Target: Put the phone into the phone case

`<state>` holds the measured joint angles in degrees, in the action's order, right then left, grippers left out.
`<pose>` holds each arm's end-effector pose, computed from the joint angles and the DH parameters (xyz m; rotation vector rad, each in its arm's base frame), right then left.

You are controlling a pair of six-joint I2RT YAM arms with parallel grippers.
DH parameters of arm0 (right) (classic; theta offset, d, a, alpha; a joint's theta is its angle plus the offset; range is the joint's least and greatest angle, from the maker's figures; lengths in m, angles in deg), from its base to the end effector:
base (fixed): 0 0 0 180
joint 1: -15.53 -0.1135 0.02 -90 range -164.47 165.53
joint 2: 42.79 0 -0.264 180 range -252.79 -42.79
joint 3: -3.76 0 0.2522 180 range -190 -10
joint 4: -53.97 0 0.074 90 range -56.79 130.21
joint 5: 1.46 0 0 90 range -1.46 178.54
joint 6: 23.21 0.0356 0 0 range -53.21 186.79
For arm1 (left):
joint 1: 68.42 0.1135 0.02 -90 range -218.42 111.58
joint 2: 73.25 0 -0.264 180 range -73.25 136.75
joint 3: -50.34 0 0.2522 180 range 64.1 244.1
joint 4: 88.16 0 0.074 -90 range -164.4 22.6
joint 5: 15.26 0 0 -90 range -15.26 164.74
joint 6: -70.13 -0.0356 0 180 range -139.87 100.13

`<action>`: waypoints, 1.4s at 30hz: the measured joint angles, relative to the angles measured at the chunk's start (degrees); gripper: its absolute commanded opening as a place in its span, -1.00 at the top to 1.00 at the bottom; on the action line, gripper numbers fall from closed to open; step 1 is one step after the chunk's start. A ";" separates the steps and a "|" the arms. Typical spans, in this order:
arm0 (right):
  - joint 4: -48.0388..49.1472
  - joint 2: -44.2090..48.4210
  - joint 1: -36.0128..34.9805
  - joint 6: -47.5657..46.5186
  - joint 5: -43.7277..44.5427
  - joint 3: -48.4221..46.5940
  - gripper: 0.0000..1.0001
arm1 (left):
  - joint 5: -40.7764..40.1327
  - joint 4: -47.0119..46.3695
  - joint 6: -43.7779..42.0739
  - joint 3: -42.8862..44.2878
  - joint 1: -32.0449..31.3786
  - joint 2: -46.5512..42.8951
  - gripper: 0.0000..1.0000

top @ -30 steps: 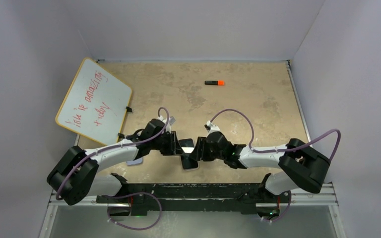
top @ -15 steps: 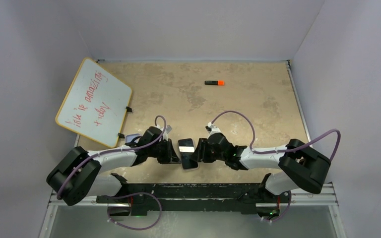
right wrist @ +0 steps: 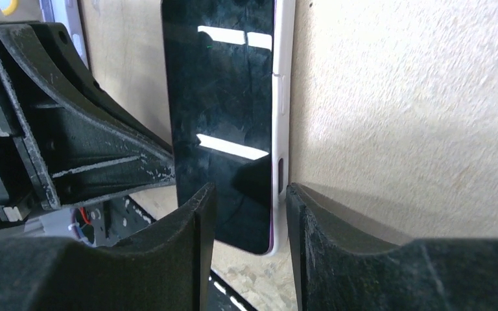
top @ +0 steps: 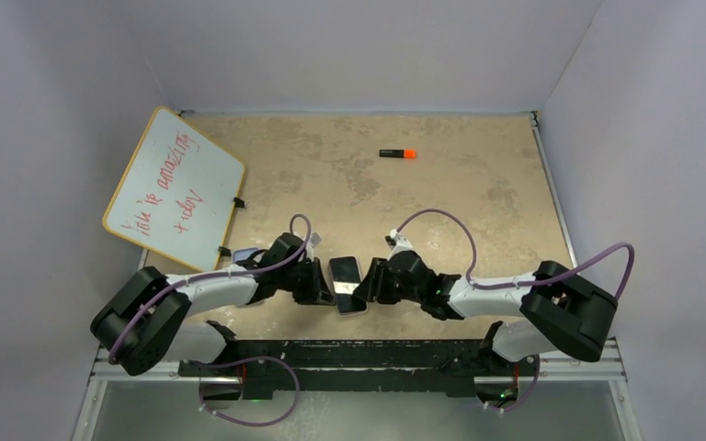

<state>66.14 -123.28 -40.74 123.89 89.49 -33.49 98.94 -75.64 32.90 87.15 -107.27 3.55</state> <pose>0.1415 0.2109 0.1445 0.0279 2.3387 1.0936 0.1604 -0.1480 0.1240 -0.1359 2.7789 -1.0899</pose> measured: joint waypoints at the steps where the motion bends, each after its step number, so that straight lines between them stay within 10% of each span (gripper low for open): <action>1: -0.26 0.59 -0.09 0.33 -0.02 0.31 0.07 | -0.76 1.01 -0.02 0.04 -0.26 -0.74 0.81; 15: -3.78 4.81 -1.20 0.90 -0.09 1.01 -0.06 | -8.07 8.02 -2.91 4.85 -1.46 -5.68 0.59; 32: -1.90 0.85 -0.66 1.49 -1.79 -0.50 -0.17 | -5.11 7.96 -5.44 8.44 -0.50 3.28 1.00; 42: 26.75 -6.56 2.34 10.82 -6.51 8.96 -0.16 | 0.22 0.11 -5.40 2.80 2.49 1.29 0.89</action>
<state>92.89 -129.84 -38.40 134.71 82.98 -24.52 99.16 -75.53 27.50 89.94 -104.78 4.84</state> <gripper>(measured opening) 0.579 0.118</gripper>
